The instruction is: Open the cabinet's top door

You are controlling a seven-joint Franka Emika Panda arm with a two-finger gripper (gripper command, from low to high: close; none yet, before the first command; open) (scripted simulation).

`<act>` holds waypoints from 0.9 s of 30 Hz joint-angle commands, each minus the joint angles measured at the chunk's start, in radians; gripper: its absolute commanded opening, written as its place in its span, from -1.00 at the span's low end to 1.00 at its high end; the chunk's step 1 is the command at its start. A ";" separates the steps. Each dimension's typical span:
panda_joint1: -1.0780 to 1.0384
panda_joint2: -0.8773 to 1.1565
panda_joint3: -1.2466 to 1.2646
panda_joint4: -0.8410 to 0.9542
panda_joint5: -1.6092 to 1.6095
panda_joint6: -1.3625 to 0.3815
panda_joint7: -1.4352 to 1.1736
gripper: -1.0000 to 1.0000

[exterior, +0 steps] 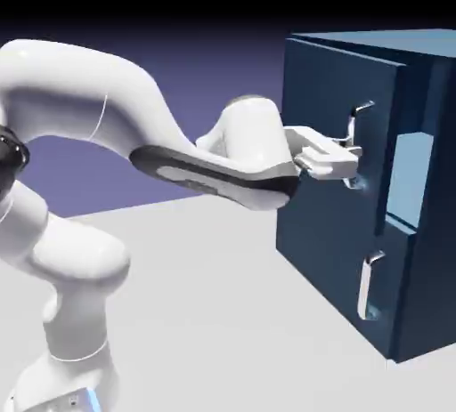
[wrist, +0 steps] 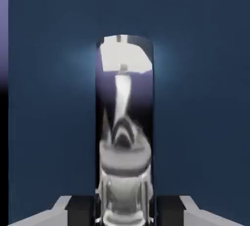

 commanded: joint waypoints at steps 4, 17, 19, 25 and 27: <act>-0.143 -0.026 0.138 -0.074 0.073 -0.018 -0.019 -1.00; -0.451 -0.325 0.536 -0.381 0.638 -0.129 -0.344 -1.00; -0.473 -0.370 0.588 -0.414 0.725 -0.144 -0.389 -1.00; -0.500 -0.499 0.730 -0.496 0.986 -0.200 -0.525 -1.00; -0.495 -0.539 0.775 -0.518 1.073 -0.227 -0.570 -1.00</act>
